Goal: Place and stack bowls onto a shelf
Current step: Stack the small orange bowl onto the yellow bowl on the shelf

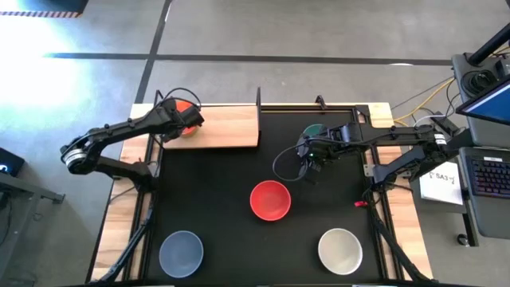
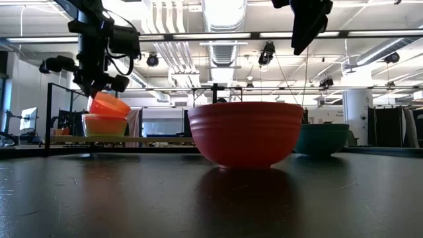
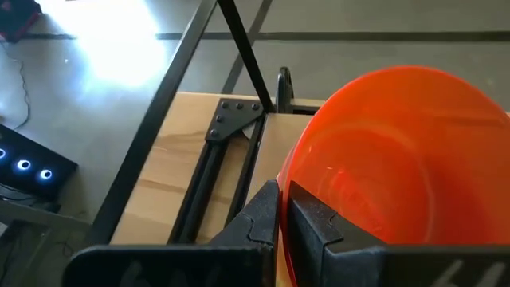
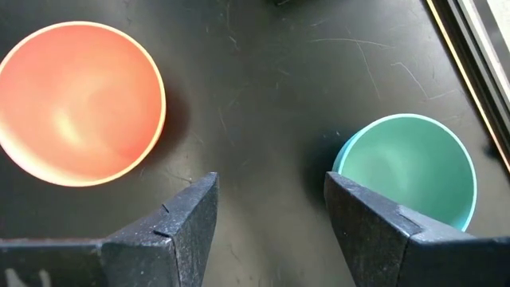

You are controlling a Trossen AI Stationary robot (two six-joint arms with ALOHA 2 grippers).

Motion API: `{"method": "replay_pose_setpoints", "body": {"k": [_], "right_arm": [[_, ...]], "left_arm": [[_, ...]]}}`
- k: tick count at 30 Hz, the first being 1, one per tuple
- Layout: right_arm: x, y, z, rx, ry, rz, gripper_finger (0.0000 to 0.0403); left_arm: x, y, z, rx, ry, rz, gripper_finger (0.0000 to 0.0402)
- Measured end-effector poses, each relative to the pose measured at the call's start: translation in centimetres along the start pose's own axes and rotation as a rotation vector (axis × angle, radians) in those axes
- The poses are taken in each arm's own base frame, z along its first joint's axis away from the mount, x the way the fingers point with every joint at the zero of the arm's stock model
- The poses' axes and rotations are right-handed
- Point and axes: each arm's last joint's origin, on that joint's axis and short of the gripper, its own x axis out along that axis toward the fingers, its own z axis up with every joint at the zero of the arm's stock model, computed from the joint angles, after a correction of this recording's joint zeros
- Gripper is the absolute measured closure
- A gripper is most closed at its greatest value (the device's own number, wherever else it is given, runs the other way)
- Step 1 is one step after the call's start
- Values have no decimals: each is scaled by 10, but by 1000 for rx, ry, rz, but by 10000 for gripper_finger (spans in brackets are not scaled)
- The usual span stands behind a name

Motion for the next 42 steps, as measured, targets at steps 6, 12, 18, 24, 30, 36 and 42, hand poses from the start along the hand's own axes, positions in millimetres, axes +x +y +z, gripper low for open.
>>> {"method": "replay_pose_setpoints", "body": {"k": [6,12,18,24,30,36,42], "right_arm": [[0,0,0,0,0,0,184],[0,0,0,0,0,0,184],[0,0,0,1,-1,0,184],[0,0,0,8,-1,0,184],[0,0,0,8,-1,0,184],[0,0,0,8,-1,0,184],[0,0,0,8,-1,0,184]], "left_arm": [[2,1,-3,12,6,6,388],[2,0,-4,62,32,-10,350],[2,1,-4,83,36,-9,313],[3,0,-5,62,44,-13,317],[3,0,-5,41,51,-17,362],[3,0,-5,37,48,-15,397],[0,3,-3,20,23,-13,400]]}}
